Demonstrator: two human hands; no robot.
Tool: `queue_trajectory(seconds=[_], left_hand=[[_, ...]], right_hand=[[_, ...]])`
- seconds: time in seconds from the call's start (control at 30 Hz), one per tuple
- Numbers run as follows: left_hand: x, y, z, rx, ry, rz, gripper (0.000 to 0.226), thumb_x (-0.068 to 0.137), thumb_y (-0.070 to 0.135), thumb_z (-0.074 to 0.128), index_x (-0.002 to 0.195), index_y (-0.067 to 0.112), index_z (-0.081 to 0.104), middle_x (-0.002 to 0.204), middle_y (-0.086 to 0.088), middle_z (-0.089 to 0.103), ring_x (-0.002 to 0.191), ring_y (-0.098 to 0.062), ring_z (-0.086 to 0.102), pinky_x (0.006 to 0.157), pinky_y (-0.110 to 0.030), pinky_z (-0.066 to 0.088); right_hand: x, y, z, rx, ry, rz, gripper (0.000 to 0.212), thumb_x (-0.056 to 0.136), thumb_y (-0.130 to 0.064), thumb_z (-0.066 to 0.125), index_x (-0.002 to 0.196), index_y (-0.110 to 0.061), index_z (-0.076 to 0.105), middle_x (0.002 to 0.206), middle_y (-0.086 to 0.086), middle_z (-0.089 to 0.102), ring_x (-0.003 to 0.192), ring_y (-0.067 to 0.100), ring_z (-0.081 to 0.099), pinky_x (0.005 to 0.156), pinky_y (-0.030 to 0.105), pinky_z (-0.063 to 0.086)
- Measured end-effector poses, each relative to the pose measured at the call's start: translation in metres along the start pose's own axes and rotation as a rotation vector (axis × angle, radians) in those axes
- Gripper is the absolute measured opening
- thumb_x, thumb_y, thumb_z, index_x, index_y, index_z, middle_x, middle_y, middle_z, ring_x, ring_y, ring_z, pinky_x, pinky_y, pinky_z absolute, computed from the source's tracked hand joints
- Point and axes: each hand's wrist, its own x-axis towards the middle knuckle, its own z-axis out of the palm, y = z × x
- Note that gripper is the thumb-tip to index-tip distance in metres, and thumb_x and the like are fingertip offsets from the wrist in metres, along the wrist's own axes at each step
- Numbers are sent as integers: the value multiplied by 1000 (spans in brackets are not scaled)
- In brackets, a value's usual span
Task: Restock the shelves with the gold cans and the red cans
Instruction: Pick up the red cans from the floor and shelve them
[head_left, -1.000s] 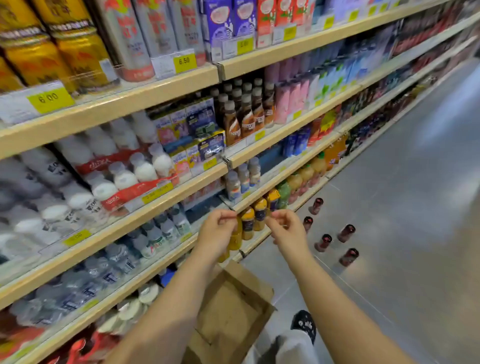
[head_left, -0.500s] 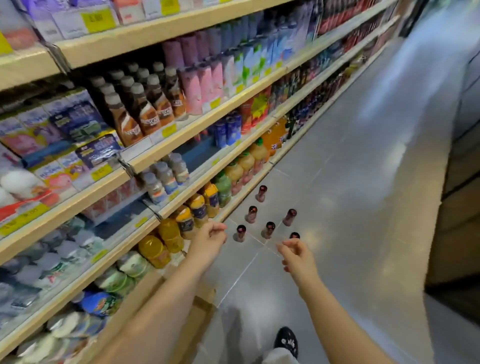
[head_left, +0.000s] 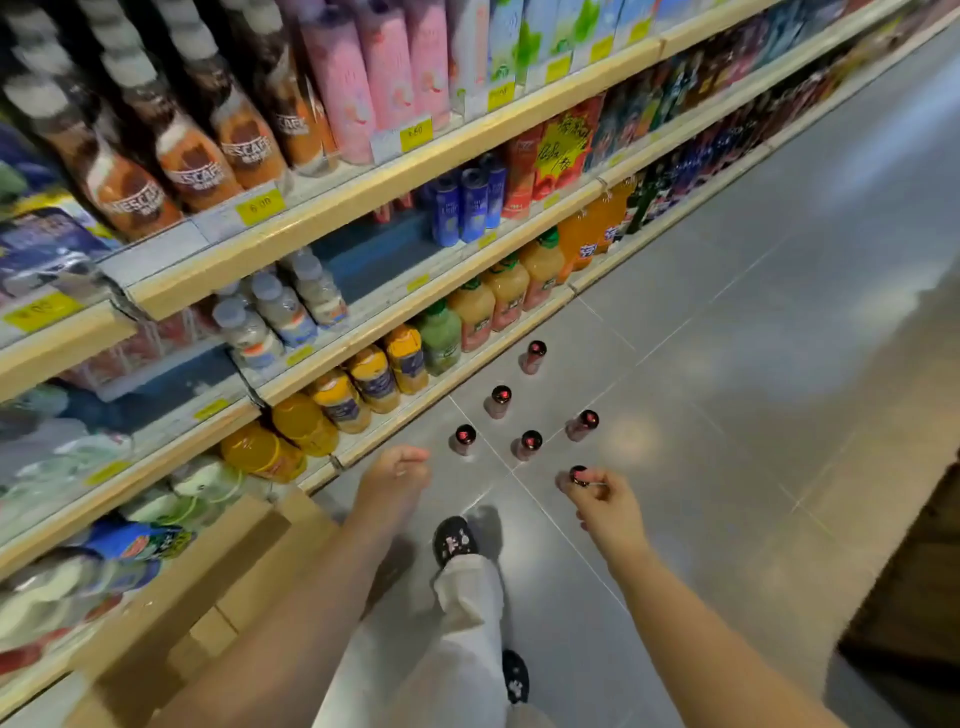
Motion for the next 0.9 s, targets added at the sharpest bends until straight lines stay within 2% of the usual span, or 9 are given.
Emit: queue_trajectory(seconds=[0.07, 0.2, 0.43, 0.5, 0.6, 0.7, 0.77, 0.83, 0.9], left_hand=[[33, 12, 9, 8, -36, -22, 12, 87, 19, 52, 91, 28, 60, 90, 0, 64, 89, -19, 61, 83, -38, 51], [111, 27, 27, -14, -54, -13, 14, 88, 21, 53, 90, 32, 60, 90, 3, 63, 79, -13, 59, 63, -27, 43], [238, -19, 81, 45, 53, -86, 15, 86, 13, 57, 82, 27, 59, 75, 9, 58, 68, -9, 54, 57, -22, 39], [268, -48, 103, 55, 47, -131, 14, 87, 13, 56, 82, 26, 58, 79, 7, 59, 72, -11, 55, 62, -25, 42], [311, -98, 140, 23, 73, -235, 8, 87, 18, 55, 91, 24, 52, 94, -1, 59, 84, -20, 57, 75, -32, 46], [352, -148, 175, -139, 119, -355, 21, 84, 14, 60, 97, 24, 47, 104, -9, 58, 89, -26, 56, 77, -36, 45], [380, -182, 195, -161, 116, -398, 37, 82, 5, 60, 113, 17, 45, 105, -10, 52, 94, -28, 53, 81, -39, 47], [409, -214, 212, -80, 74, -414, 61, 78, 0, 65, 130, 11, 36, 102, -3, 45, 102, -28, 49, 88, -41, 49], [435, -242, 228, -43, 33, -376, 83, 72, 3, 75, 139, 14, 27, 116, -6, 40, 114, -30, 45, 93, -43, 47]], right_hand=[[28, -2, 7, -1, 14, 37, 15, 83, -17, 68, 89, -19, 54, 77, 4, 53, 68, 19, 50, 66, 34, 43], [96, 0, 22, -19, 8, 78, 10, 84, -15, 65, 86, -18, 56, 76, 7, 54, 64, 19, 48, 62, 34, 43], [225, 26, 67, -69, -31, 118, 15, 85, -7, 63, 82, -17, 53, 71, 6, 53, 64, 19, 50, 63, 31, 44], [258, 43, 88, -42, -31, 123, 14, 85, -6, 63, 85, -16, 54, 70, 3, 53, 63, 16, 50, 63, 26, 43], [309, 73, 124, -23, -32, 111, 9, 86, -7, 62, 88, -12, 55, 77, 7, 57, 71, 20, 53, 74, 34, 46], [361, 111, 159, -5, 16, 79, 12, 85, -4, 56, 94, -13, 55, 88, 19, 61, 79, 26, 56, 83, 41, 48], [397, 137, 181, 10, 33, 87, 21, 84, -5, 55, 103, -14, 52, 93, 27, 62, 82, 31, 57, 85, 46, 48], [433, 163, 202, 11, 47, 104, 26, 85, -8, 57, 109, -15, 48, 88, 19, 60, 76, 29, 57, 81, 45, 49], [469, 188, 220, -36, 57, 91, 38, 85, -12, 62, 119, -12, 45, 89, 3, 56, 72, 19, 55, 73, 36, 47]])
